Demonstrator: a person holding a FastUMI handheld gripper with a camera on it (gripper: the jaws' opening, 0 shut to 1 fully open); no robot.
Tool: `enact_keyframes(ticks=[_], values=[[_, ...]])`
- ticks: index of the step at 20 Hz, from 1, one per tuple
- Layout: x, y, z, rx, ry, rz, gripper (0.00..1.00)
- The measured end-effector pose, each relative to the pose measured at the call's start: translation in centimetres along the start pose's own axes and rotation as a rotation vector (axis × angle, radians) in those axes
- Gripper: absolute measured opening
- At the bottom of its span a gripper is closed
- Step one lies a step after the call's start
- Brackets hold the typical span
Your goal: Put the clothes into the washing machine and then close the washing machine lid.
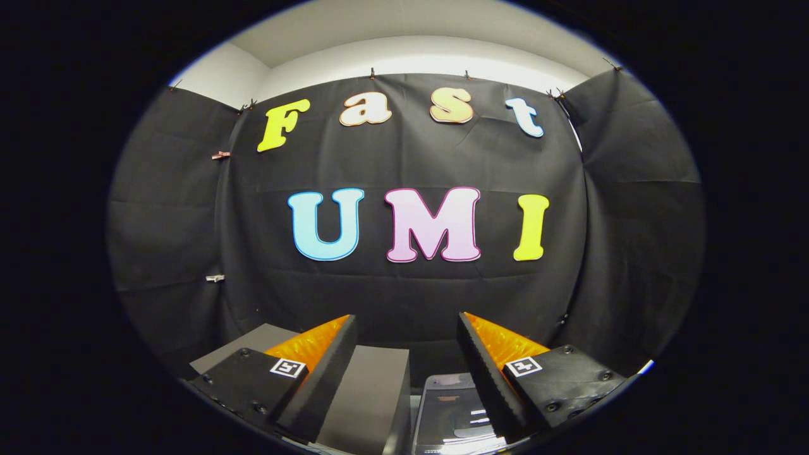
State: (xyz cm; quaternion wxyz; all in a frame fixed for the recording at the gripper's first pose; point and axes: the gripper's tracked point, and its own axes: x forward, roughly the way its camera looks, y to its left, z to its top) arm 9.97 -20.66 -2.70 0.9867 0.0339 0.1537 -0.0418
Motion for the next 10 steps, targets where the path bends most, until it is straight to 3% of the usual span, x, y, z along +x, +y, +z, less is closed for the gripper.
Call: enact_keyframes(ticks=[10], values=[[0.0,-1.04,1.0,0.013,-0.016,-0.007,0.99]])
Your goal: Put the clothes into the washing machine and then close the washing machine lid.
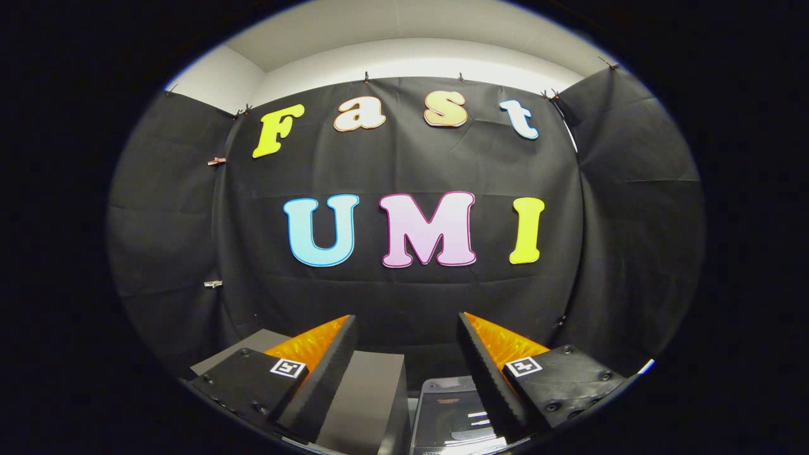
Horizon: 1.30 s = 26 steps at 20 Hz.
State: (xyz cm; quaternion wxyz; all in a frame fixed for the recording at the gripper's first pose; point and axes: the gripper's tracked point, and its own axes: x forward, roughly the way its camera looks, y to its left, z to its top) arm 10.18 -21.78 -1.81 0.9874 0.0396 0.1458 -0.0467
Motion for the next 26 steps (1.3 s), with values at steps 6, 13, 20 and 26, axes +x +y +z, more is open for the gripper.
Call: enact_keyframes(ticks=[6,13,20,26], values=[[0.1,-0.2,-0.1,-0.011,0.007,-0.006,0.99],[-0.1,-1.1,0.5,-0.026,-0.012,-0.021,0.99],[-0.8,-2.5,0.2,-0.015,-0.002,-0.059,0.99],[-1.1,-2.5,0.5,-0.023,-0.008,-0.057,0.99]])
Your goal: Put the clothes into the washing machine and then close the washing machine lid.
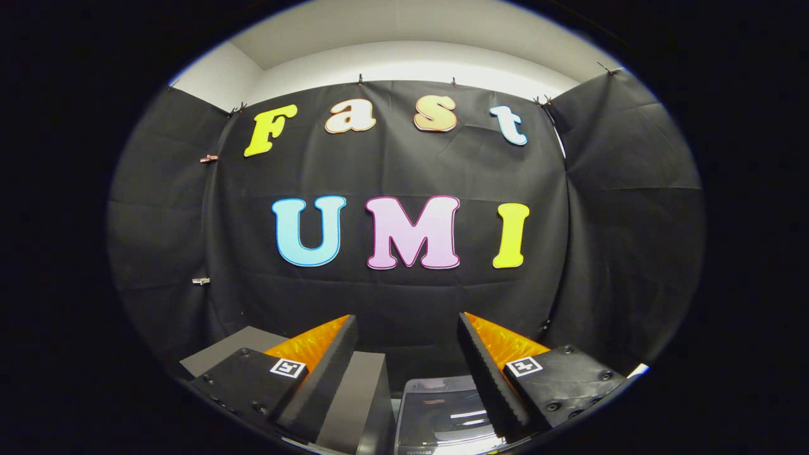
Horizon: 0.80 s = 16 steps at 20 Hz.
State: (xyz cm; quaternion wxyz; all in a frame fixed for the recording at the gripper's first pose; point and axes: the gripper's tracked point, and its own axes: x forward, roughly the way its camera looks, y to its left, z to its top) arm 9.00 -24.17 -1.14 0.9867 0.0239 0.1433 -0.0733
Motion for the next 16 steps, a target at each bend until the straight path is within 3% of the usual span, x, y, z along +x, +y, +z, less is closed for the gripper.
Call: enact_keyframes(ticks=[16], values=[[0.2,-1.3,0.1,0.038,0.007,-0.001,0.99]])
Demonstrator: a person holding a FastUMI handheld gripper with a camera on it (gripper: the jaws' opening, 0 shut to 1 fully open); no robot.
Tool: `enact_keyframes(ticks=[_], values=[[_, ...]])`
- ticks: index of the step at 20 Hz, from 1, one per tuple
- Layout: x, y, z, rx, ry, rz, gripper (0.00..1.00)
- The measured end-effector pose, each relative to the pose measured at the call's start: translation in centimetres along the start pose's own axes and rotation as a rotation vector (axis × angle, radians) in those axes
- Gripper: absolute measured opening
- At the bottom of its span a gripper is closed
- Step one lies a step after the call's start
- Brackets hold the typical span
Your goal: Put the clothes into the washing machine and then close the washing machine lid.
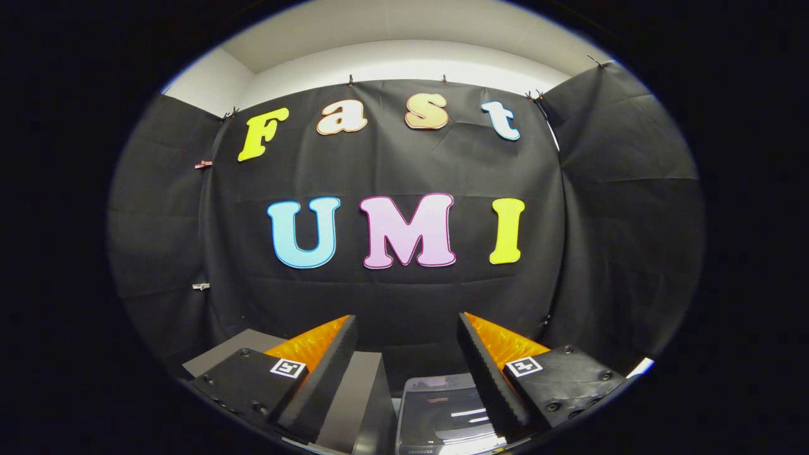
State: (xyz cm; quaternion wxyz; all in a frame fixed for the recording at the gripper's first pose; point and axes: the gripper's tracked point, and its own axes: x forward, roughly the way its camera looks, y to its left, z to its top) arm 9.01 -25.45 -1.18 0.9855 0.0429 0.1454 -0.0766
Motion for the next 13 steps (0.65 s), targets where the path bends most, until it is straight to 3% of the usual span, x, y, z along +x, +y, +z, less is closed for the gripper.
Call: enact_keyframes(ticks=[13], values=[[1.0,0.4,-0.4,-0.043,0.02,0.026,0.99]])
